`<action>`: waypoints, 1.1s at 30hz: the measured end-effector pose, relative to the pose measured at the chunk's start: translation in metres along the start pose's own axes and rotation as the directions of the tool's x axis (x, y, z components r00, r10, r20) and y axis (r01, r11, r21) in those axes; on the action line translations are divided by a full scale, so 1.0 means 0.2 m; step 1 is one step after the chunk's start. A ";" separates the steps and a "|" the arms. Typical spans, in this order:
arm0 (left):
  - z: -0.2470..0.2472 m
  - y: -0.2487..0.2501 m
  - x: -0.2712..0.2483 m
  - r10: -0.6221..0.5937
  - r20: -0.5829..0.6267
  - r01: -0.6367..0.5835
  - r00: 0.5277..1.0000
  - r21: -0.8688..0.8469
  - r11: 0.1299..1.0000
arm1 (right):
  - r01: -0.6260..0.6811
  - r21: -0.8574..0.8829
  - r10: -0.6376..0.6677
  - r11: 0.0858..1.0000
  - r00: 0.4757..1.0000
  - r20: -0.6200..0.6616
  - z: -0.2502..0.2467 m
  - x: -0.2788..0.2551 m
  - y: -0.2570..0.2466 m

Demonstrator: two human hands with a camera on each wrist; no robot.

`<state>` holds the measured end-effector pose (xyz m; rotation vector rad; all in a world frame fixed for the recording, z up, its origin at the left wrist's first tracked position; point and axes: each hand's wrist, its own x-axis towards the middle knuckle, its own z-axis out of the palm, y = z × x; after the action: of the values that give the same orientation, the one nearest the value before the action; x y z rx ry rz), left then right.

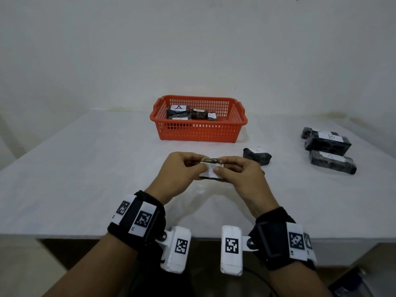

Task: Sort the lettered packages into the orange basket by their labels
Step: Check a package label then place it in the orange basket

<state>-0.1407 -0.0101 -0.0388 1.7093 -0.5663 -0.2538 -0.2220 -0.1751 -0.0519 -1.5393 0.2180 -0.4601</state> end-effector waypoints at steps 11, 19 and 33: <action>0.00 0.00 -0.02 0.099 -0.016 -0.099 0.995 0.030 0.995 | -0.026 0.025 0.024 0.999 0.996 0.088 -0.03 -0.01 0.03; 0.02 0.00 -0.05 0.090 0.057 -0.089 0.994 -0.012 0.996 | -0.037 0.110 0.033 0.993 0.999 0.040 -0.05 -0.01 0.04; 0.06 -0.01 -0.05 0.024 -0.024 -0.027 0.999 -0.114 0.993 | 0.037 0.063 -0.040 0.997 0.998 0.046 -0.07 -0.03 0.03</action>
<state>-0.1547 -0.0145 -0.0438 1.5913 -0.5464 -0.2434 -0.2321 -0.1859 -0.0596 -1.4943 0.1366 -0.4562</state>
